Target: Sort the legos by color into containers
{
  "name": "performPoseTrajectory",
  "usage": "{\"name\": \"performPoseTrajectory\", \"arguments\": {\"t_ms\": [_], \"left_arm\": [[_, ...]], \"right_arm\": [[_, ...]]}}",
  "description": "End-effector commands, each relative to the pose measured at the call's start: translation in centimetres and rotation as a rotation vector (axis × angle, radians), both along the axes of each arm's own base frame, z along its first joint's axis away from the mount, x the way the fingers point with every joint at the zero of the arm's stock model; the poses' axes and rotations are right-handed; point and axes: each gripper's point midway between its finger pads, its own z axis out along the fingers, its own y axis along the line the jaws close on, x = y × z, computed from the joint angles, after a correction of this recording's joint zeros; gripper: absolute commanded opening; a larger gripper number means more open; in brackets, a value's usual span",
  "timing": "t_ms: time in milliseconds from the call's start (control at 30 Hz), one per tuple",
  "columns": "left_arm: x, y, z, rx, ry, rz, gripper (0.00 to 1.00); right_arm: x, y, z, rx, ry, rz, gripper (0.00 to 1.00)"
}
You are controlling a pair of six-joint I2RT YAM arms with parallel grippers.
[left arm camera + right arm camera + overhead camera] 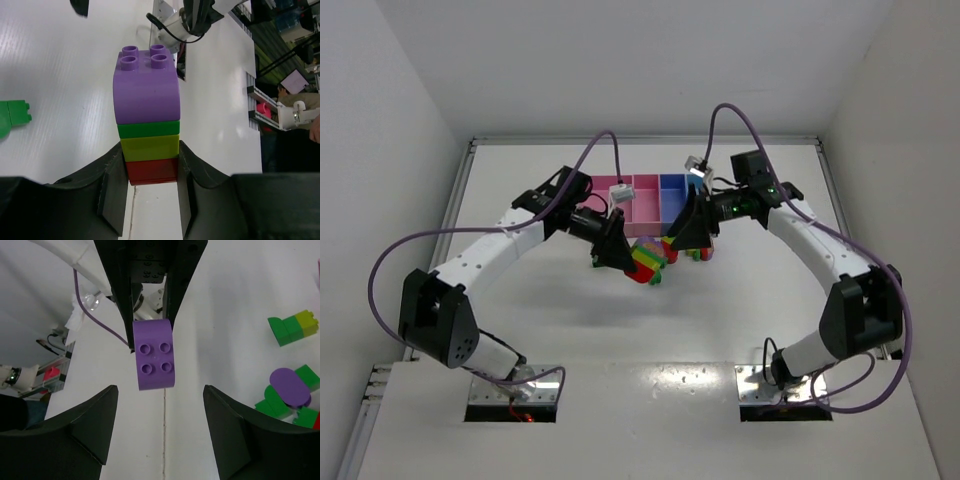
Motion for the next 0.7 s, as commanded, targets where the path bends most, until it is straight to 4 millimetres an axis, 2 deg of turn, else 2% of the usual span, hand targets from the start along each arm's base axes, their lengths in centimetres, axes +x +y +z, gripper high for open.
{"name": "performPoseTrajectory", "arguments": {"t_ms": [0, 133, 200, 300, 500, 600, 667], "left_arm": [[1.0, -0.7, 2.2, -0.061, -0.076, -0.019, 0.0], [1.3, -1.1, 2.3, -0.062, -0.077, -0.029, 0.0], [1.3, -1.1, 2.3, -0.062, -0.077, -0.029, 0.0], [1.4, -1.2, 2.0, -0.058, -0.069, -0.028, 0.0], [1.5, -1.4, 1.8, -0.048, -0.084, -0.026, 0.0], [1.6, -1.5, 1.6, -0.044, -0.076, -0.026, 0.0], [1.7, -1.5, 1.6, -0.048, -0.084, -0.026, 0.0]], "right_arm": [[0.6, 1.5, 2.4, 0.074, -0.07, 0.06, 0.69], [0.8, 2.7, 2.2, 0.082, -0.053, 0.094, 0.69], [1.1, 3.2, 2.9, 0.089, -0.059, 0.1, 0.67], [1.2, 3.7, 3.0, 0.1, -0.044, 0.121, 0.6], [0.9, 4.2, 2.8, 0.098, -0.028, 0.137, 0.4], [0.8, 4.2, 2.7, 0.095, -0.018, 0.136, 0.4], [0.7, 4.2, 2.6, 0.092, -0.009, 0.136, 0.47]]}}
